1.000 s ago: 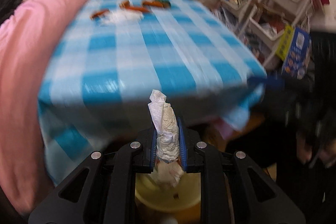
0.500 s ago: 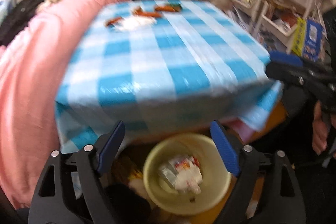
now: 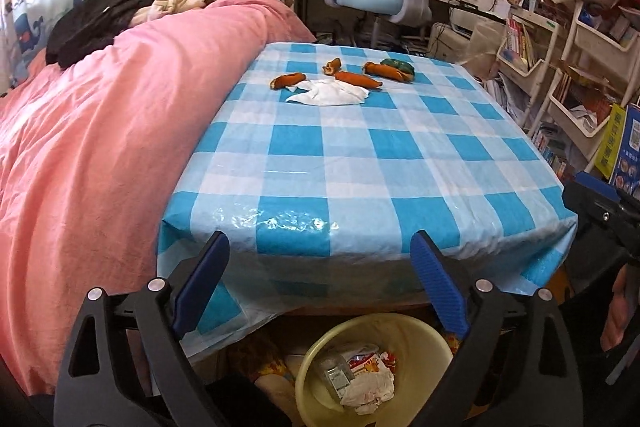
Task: Collect trash
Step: 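Bring both open tools back over the table toward the remaining items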
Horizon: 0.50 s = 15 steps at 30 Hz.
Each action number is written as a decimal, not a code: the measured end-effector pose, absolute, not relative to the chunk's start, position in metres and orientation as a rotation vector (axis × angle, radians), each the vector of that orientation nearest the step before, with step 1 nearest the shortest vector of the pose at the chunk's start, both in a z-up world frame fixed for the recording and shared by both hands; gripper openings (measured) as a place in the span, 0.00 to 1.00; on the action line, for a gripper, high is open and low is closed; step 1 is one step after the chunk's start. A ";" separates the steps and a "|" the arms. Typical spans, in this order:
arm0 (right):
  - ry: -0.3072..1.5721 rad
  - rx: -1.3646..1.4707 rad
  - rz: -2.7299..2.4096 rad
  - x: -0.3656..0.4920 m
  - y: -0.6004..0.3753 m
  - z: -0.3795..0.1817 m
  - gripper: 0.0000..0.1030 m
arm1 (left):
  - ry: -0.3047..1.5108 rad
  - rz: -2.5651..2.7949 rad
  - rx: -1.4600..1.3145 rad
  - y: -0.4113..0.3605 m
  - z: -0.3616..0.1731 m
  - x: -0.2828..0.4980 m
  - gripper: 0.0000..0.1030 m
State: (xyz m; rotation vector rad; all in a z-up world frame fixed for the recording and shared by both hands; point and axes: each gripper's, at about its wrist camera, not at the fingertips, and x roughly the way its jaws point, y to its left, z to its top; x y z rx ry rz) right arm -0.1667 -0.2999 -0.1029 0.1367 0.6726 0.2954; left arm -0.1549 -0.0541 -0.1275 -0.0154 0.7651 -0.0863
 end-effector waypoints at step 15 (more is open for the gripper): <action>0.670 0.118 0.293 -0.168 -0.298 -0.104 0.89 | 0.752 -0.075 0.015 -0.057 -0.129 -0.158 0.88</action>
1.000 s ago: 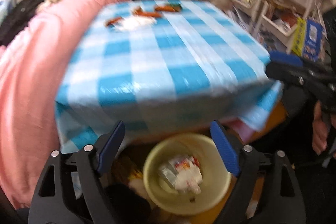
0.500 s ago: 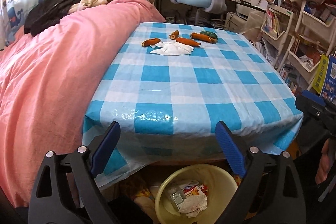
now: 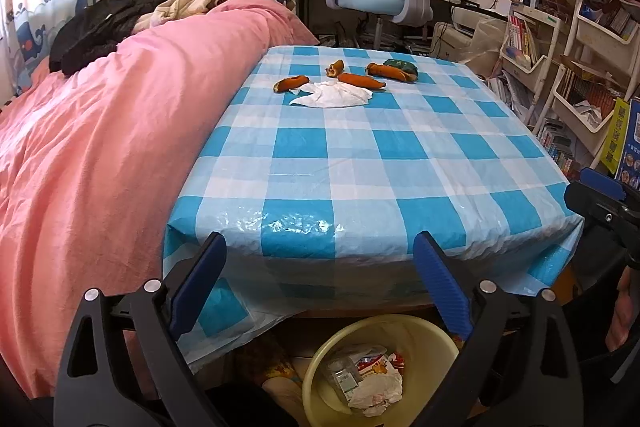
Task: Collect trash
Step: 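Bring both open tools back over the table toward the remaining items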
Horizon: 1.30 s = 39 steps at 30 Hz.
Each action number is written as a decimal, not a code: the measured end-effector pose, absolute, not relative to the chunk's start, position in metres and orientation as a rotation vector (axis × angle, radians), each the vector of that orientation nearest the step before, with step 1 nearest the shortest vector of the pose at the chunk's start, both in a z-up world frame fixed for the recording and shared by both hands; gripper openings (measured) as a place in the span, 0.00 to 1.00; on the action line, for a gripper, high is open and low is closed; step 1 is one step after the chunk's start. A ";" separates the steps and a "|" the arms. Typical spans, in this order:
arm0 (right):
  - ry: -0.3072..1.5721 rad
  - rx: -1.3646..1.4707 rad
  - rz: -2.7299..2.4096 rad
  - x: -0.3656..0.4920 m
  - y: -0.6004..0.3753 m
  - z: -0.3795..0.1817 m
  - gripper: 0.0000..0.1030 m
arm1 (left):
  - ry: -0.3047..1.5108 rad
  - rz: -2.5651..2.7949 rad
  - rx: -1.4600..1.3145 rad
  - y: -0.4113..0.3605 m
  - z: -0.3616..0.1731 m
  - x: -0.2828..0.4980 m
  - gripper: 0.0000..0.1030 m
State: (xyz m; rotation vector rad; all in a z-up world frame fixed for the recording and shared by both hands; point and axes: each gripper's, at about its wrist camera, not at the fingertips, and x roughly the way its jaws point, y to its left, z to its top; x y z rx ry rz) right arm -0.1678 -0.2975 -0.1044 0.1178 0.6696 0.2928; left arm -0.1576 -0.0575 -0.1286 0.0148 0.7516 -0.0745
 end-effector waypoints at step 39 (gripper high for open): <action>0.674 0.077 0.327 -0.166 -0.285 -0.107 0.89 | 0.744 -0.067 0.033 -0.059 -0.129 -0.156 0.90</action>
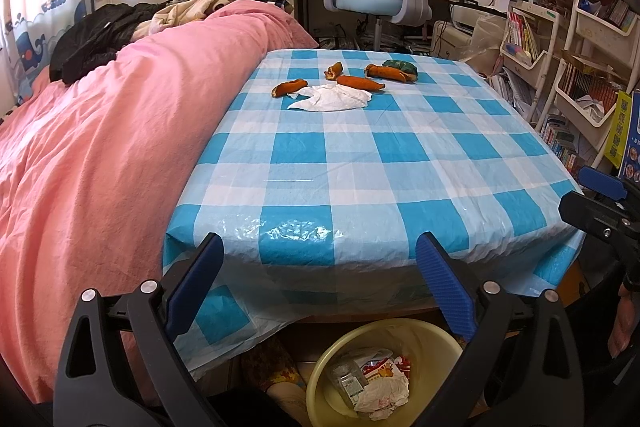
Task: Collect trash
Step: 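Bring both open tools back over the table toward the remaining items, then close the left tool on the flat white tissue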
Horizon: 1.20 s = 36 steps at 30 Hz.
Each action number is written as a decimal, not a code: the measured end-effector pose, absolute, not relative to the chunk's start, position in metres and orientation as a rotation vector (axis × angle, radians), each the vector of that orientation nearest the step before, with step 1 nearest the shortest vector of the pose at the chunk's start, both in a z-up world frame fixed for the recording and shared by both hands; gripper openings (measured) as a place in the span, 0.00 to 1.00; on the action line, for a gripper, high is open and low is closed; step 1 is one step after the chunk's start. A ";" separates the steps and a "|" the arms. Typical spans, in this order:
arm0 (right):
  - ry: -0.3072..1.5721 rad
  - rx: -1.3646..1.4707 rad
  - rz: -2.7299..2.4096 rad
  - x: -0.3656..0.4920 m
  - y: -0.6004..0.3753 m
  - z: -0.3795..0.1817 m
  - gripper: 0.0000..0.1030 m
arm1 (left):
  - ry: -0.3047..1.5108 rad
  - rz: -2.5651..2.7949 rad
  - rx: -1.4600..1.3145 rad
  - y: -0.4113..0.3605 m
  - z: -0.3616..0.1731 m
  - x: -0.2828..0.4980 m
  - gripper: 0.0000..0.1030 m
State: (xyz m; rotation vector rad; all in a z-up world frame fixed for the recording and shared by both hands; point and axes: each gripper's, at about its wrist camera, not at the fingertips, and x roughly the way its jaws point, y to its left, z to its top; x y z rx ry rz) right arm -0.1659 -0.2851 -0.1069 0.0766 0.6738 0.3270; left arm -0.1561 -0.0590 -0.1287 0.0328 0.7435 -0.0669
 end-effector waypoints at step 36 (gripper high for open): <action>0.761 -0.061 0.434 -0.028 -0.270 -0.105 0.89 | 0.829 -0.184 0.106 -0.104 -0.142 0.099 0.90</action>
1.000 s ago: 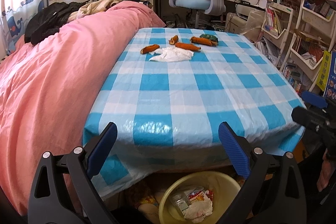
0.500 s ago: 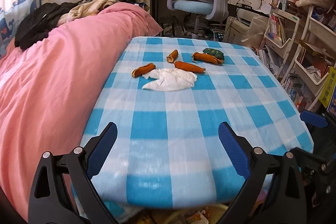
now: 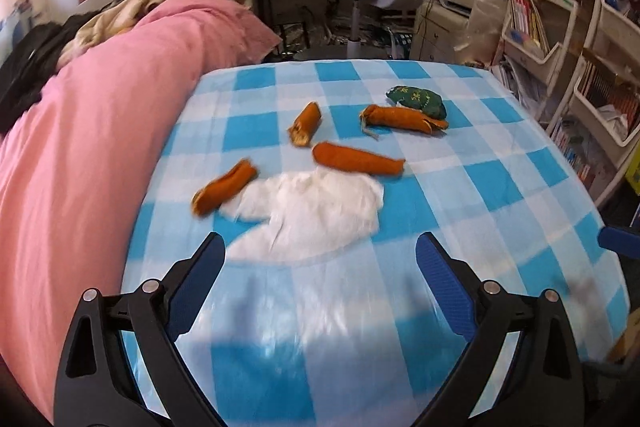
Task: Collect trash
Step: 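Close the left tool on the flat white tissue, then grasp an orange snack stick with the right tool while the left lifts the tissue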
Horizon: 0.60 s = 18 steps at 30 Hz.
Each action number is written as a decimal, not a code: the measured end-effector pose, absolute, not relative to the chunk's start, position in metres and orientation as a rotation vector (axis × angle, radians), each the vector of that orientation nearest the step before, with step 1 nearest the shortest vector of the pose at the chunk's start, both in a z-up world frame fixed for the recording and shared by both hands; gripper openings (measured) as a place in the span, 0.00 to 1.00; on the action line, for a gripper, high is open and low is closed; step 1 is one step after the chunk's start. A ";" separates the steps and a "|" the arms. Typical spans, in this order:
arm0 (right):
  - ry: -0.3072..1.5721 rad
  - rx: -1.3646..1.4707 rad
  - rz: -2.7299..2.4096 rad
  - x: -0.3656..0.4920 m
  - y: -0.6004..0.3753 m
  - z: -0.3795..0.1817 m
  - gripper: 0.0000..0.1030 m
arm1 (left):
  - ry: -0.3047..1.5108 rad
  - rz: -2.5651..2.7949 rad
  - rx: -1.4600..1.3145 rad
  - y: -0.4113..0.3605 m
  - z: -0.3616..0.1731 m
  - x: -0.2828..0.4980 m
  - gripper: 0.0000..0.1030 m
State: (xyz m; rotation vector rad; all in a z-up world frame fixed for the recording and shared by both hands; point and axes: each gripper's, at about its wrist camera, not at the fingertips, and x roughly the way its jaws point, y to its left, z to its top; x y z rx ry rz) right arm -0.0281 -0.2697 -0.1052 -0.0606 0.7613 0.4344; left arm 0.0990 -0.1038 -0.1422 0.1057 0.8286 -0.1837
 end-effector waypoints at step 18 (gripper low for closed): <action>0.768 -0.077 0.446 0.031 -0.253 -0.111 0.89 | 0.988 -0.259 0.074 -0.103 -0.161 0.154 0.06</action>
